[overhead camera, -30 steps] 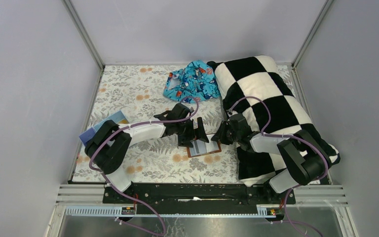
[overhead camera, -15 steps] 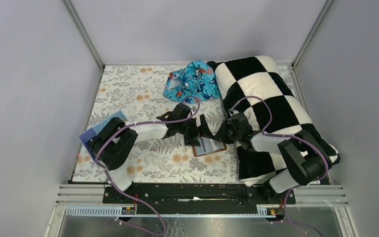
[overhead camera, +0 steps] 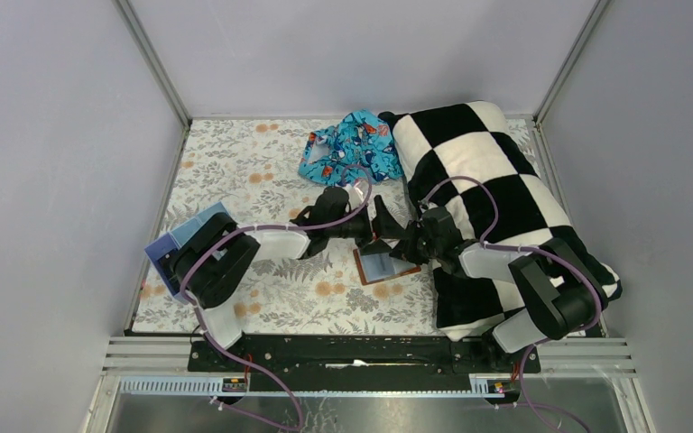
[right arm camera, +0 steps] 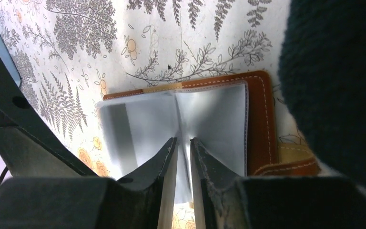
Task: Take the credit cards out of the card holder
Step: Remove the credit card from the card holder.
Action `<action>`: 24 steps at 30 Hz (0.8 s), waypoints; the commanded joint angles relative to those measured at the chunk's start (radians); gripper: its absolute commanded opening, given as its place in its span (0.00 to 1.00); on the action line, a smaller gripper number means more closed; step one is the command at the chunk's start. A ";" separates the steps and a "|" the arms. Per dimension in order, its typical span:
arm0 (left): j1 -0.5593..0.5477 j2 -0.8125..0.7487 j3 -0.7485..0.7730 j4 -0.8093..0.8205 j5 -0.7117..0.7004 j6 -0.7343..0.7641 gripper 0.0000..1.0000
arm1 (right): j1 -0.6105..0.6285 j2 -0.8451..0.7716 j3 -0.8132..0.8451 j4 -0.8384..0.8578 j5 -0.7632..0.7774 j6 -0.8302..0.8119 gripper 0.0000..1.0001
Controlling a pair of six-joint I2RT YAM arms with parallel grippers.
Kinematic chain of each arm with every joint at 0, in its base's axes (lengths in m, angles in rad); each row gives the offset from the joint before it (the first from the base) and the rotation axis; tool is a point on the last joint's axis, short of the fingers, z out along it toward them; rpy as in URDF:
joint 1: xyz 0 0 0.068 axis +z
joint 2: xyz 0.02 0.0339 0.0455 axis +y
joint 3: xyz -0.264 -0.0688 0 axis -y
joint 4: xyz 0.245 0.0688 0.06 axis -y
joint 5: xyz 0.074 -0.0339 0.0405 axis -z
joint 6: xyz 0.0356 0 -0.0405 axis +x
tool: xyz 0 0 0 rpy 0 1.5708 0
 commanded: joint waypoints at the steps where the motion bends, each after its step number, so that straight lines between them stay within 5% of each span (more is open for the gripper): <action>1: -0.017 0.055 0.012 0.227 0.056 -0.068 0.99 | -0.007 -0.030 -0.049 -0.159 0.051 0.012 0.25; 14: -0.019 0.199 0.069 0.319 0.084 -0.100 0.99 | -0.024 -0.510 -0.093 -0.452 0.312 0.021 0.40; 24: 0.003 0.070 0.031 0.101 0.018 0.039 0.99 | -0.027 -0.344 -0.018 -0.490 0.329 -0.043 0.42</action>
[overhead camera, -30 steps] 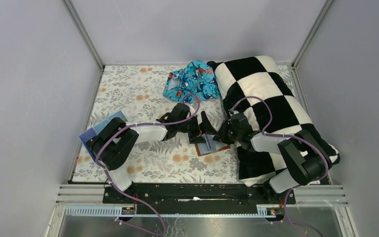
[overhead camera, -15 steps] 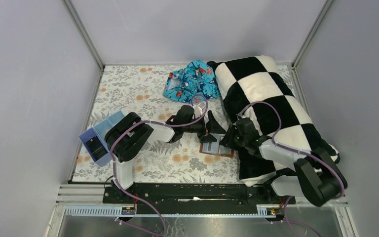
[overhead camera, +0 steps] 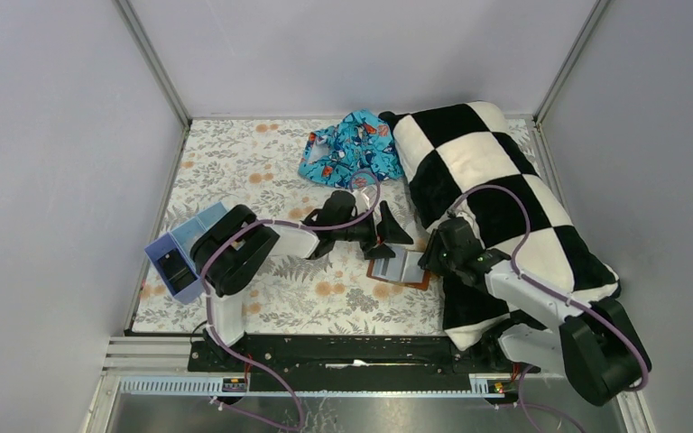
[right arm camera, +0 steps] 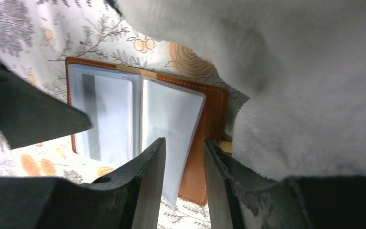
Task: Take the credit cards out of the card holder
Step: Remove the credit card from the card holder.
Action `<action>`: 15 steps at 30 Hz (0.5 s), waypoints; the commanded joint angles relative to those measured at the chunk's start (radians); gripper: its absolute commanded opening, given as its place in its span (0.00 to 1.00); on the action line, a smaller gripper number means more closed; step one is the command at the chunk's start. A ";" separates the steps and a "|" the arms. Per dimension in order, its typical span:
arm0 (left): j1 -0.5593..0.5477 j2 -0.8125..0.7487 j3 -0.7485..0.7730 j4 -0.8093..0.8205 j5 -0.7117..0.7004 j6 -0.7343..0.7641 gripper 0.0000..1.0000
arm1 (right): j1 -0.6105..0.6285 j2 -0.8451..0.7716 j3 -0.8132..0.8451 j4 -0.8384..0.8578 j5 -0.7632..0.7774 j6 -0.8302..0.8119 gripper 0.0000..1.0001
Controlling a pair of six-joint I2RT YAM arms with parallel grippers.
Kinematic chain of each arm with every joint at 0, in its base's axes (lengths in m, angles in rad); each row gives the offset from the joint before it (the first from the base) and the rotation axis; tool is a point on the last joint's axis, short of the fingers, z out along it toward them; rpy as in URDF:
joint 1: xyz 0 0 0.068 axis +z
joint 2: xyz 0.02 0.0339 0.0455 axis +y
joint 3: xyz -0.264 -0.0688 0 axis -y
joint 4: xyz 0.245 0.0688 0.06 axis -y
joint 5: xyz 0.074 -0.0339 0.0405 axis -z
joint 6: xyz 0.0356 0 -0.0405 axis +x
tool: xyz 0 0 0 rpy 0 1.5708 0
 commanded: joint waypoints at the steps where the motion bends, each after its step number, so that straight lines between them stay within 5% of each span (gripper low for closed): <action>1: 0.017 -0.105 -0.012 -0.045 -0.036 0.076 0.99 | -0.012 0.089 0.047 -0.024 0.048 -0.039 0.43; 11: 0.102 -0.306 -0.110 -0.274 -0.101 0.183 0.99 | -0.006 0.375 0.037 0.246 -0.293 -0.025 0.37; 15: 0.196 -0.427 -0.147 -0.434 -0.124 0.248 0.99 | 0.055 0.455 0.101 0.268 -0.309 -0.017 0.36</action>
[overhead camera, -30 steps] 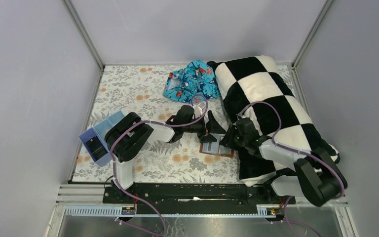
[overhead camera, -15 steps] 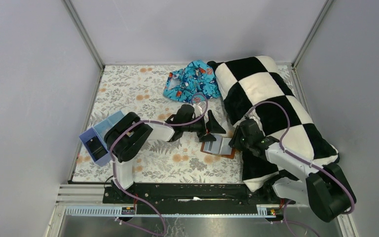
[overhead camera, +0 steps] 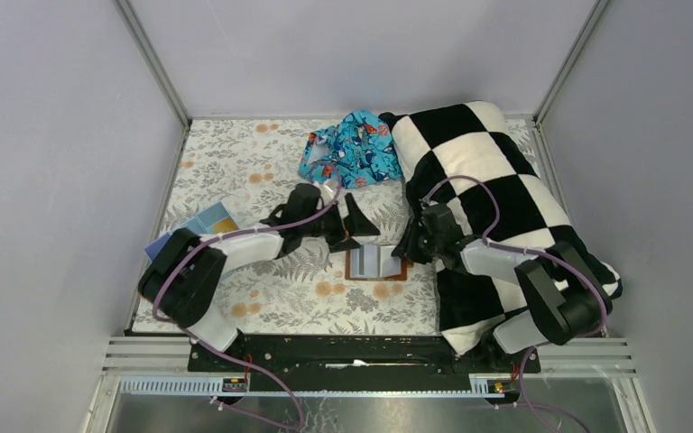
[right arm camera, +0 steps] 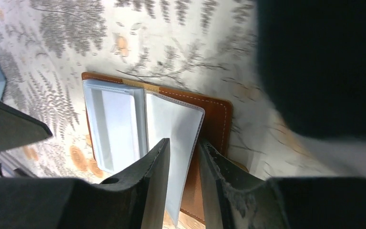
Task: Take the credit cards out of the card holder
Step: Remove the credit card from the card holder.
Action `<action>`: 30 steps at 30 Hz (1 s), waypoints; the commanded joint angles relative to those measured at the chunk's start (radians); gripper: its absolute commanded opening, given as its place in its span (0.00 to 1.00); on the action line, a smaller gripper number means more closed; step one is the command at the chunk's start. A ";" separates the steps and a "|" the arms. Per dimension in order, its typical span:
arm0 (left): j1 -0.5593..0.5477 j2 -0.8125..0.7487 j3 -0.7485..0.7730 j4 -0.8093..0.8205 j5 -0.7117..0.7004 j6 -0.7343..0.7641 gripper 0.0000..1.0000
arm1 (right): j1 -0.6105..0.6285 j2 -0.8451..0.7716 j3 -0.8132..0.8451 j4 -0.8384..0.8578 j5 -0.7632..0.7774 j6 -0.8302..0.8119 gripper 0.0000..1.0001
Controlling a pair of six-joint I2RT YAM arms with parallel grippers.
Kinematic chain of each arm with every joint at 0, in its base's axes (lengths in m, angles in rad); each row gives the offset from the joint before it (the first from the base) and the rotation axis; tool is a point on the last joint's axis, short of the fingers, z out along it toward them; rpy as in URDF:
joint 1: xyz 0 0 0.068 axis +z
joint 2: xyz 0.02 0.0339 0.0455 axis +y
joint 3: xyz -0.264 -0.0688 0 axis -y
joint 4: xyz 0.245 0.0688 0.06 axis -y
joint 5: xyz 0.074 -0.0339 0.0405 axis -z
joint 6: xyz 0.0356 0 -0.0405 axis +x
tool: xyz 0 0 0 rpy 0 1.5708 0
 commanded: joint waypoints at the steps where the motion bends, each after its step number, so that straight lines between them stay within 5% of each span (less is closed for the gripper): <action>1: 0.092 -0.145 -0.023 -0.201 -0.059 0.119 0.99 | 0.070 0.122 0.033 -0.032 -0.077 0.007 0.37; 8: 0.121 -0.222 0.001 -0.502 -0.146 0.227 0.99 | 0.112 0.228 0.121 0.023 -0.139 0.075 0.37; 30: 0.066 -0.141 -0.059 -0.401 -0.177 0.160 0.99 | 0.119 0.251 0.103 0.084 -0.148 0.115 0.39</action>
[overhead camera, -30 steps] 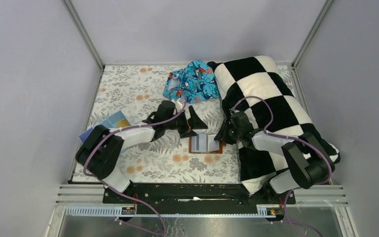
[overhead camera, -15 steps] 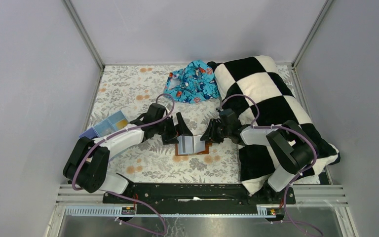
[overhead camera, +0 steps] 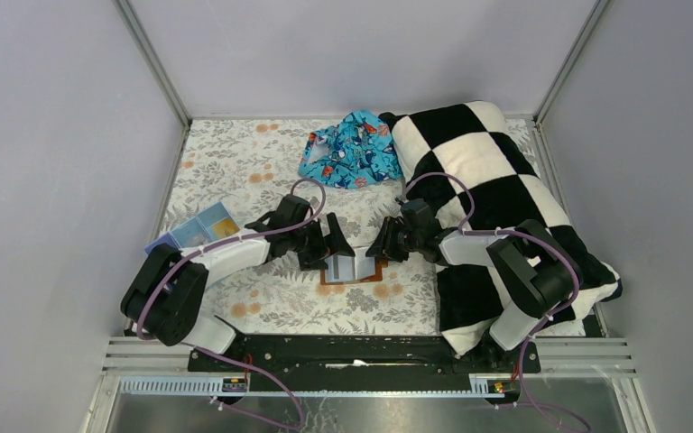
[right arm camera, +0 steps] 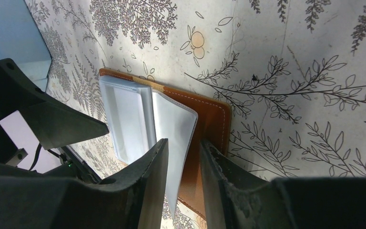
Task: Take the credit cards out of the card holder
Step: Remove the credit card from the card holder.
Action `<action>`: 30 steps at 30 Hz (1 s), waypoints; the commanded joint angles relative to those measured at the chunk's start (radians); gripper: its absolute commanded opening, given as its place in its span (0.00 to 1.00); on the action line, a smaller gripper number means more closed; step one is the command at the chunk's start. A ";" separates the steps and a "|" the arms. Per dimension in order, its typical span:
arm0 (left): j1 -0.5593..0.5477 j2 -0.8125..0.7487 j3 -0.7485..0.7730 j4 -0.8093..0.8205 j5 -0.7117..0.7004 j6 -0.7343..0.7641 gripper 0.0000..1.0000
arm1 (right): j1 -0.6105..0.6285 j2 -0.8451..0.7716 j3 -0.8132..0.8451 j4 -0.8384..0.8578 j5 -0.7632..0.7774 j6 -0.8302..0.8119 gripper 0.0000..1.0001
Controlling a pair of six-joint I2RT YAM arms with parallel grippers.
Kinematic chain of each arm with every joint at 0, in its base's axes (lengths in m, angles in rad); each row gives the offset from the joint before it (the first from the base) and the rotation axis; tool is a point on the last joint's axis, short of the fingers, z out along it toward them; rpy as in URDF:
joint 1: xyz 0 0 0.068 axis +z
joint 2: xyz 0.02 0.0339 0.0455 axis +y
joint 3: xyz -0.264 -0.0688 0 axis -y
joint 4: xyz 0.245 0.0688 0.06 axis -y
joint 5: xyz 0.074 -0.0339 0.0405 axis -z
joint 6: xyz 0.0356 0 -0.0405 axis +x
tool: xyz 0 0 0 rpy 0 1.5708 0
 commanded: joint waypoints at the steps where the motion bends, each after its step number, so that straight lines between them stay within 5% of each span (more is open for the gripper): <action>1: -0.017 0.040 0.013 0.057 -0.037 -0.017 0.99 | 0.017 0.038 -0.030 -0.048 0.002 -0.003 0.39; 10: -0.047 0.022 0.021 0.022 -0.142 -0.016 0.99 | 0.017 0.030 -0.036 -0.046 0.004 0.001 0.39; 30: -0.101 0.111 0.084 0.457 0.174 -0.179 0.99 | 0.003 -0.043 -0.062 -0.092 0.047 -0.009 0.44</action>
